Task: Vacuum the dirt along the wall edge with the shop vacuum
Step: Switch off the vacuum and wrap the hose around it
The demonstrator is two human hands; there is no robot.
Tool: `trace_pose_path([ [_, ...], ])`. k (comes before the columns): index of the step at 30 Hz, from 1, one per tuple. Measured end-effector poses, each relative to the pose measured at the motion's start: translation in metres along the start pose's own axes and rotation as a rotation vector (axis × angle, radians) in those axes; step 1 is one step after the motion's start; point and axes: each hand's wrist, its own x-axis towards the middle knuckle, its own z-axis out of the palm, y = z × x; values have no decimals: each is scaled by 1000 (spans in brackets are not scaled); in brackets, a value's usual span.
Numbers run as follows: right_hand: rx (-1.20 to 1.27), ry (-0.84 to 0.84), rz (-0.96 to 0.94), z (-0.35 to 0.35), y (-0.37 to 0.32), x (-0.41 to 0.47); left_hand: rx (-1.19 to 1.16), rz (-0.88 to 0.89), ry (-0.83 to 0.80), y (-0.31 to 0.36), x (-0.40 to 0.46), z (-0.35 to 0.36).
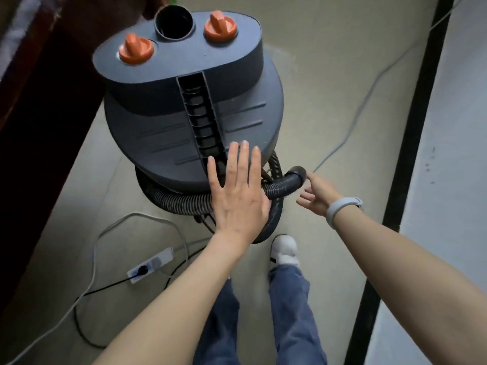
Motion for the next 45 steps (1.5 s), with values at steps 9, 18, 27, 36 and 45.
trace_pose_path([
  [9,19,-78,156,32,-9,81,150,-112,215,12,1,44],
  [18,-80,-270,-301,12,-41,59,190,-113,277,15,3,47],
  [27,-2,-483,-234,-19,-53,35,162,-144,250,18,3,42],
  [36,56,-408,19,-35,-42,4,142,-147,198,21,-10,35],
  [45,-46,-434,259,-55,-30,-23,-7,-154,7,17,-11,11],
])
